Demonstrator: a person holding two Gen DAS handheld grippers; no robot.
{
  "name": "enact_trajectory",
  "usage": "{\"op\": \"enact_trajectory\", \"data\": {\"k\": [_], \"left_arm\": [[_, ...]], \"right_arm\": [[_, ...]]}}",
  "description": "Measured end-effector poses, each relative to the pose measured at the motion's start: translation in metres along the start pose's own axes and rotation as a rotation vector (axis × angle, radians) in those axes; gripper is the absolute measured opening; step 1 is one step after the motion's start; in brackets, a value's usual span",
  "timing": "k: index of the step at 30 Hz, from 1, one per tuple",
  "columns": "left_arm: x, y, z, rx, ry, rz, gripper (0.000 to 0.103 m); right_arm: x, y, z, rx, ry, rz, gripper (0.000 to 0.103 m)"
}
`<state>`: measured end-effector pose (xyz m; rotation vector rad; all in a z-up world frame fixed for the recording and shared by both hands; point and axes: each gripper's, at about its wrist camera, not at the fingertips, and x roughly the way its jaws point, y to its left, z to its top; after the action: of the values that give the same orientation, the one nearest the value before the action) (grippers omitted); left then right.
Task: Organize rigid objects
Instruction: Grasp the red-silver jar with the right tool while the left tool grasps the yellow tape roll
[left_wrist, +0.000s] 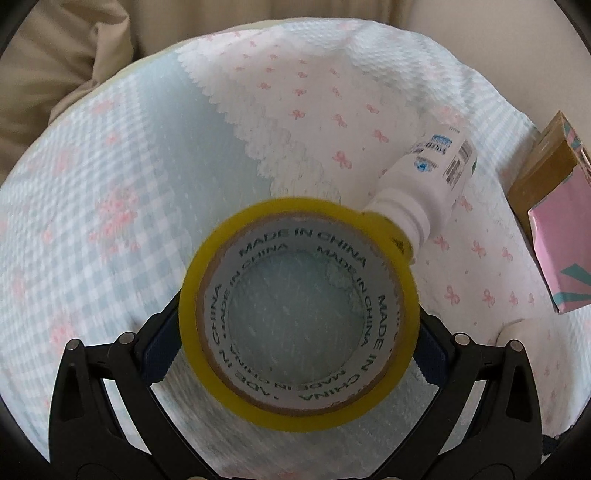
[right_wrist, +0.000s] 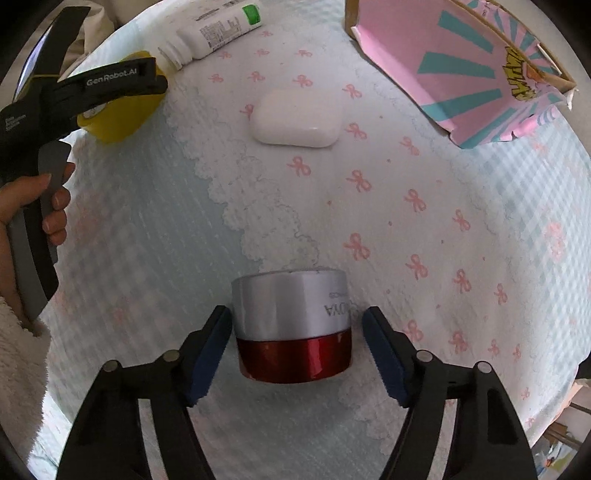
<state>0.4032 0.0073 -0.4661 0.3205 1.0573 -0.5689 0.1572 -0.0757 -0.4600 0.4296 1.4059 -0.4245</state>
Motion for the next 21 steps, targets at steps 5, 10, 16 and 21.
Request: {"op": "enact_trajectory", "data": {"k": [5, 10, 16, 21], "left_arm": [[-0.002, -0.003, 0.003, 0.007, -0.001, -0.002, 0.097], [-0.006, -0.004, 0.003, 0.009, -0.005, -0.001, 0.097], [-0.023, -0.004, -0.001, 0.007, -0.022, 0.013, 0.097], [-0.052, -0.004, -0.006, -0.011, -0.031, 0.029, 0.097]], "right_arm": [[0.002, -0.007, 0.007, -0.015, 0.008, 0.034, 0.05], [0.001, -0.006, 0.008, -0.023, 0.008, 0.033, 0.05], [-0.003, -0.01, 0.011, -0.05, -0.013, 0.035, 0.05], [-0.019, -0.017, 0.014, -0.038, -0.043, 0.057, 0.05]]}}
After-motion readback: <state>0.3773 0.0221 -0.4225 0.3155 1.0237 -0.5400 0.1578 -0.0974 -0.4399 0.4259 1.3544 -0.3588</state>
